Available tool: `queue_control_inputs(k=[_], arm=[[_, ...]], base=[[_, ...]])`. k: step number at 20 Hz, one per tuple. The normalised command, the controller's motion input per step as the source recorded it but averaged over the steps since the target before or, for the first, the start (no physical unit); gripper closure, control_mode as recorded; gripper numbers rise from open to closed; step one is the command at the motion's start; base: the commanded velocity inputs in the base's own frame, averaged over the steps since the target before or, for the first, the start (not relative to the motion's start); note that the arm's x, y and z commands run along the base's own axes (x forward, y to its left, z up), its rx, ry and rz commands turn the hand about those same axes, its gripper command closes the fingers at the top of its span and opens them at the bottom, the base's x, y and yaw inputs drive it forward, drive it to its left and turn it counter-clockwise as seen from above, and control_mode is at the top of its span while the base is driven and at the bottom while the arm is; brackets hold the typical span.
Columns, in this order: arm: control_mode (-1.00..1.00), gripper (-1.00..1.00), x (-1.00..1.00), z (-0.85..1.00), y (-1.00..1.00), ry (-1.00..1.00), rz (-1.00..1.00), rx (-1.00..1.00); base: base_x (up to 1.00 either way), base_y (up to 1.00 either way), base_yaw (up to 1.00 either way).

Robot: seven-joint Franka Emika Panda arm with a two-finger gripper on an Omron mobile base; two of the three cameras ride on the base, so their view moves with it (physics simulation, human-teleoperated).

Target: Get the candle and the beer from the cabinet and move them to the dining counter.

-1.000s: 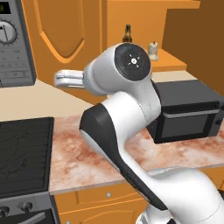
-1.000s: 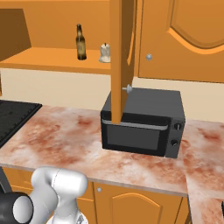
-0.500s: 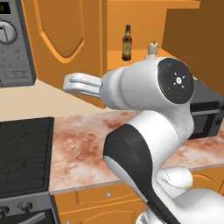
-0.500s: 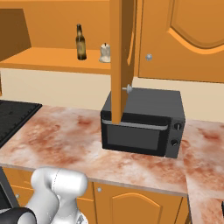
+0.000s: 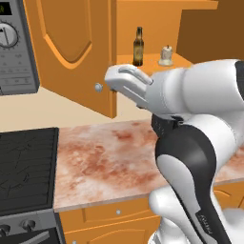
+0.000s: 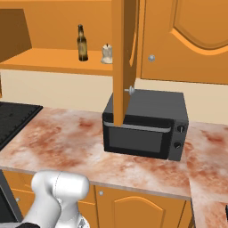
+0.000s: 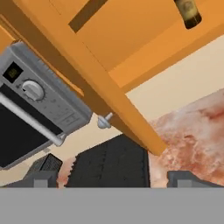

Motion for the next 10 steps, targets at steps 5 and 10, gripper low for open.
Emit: queue_control_inputs(k=[5,10], arm=[[-1.0,-1.0,0.0,0.03,-0.46,0.01,0.17,0.21],[-1.0,-1.0,0.08,0.03,-0.32,0.05,0.16,0.27]], base=[[0.0,0.0,0.0],[0.0,0.0,0.0]])
